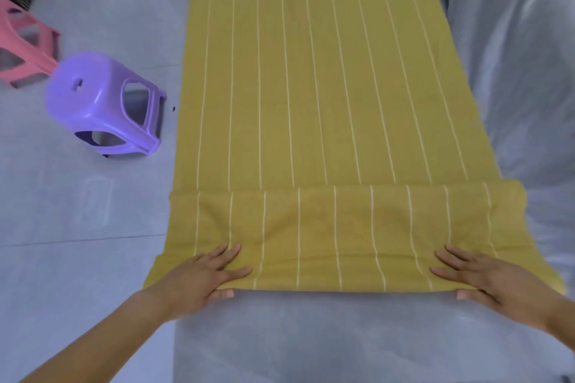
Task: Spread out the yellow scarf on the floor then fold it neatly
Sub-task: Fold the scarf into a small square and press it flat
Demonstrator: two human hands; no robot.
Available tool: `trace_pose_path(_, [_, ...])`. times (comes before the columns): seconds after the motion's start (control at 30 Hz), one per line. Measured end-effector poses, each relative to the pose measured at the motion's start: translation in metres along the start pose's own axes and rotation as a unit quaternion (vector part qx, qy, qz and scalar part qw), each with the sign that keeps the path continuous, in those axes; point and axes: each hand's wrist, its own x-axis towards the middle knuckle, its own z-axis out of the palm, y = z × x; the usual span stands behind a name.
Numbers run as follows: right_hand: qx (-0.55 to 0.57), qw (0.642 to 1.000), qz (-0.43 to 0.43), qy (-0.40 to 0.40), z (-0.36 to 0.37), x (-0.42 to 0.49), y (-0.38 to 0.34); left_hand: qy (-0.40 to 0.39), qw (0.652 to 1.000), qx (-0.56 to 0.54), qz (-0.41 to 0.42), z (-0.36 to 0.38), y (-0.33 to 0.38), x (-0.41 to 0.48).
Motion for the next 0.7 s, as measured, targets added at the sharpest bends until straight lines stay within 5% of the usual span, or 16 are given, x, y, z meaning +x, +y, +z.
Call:
trace_pose_path(0.5, [0.035,0.993,-0.024,-0.113,0.021,-0.103,-0.057,-0.062,0.995,-0.081,0.003,0.058,0.087,-0.079])
trace_pose_path(0.7, [0.099,0.994,0.043,0.027,-0.03,-0.102,-0.055,0.041,0.991,-0.118,-0.052,0.023,0.084,-0.094])
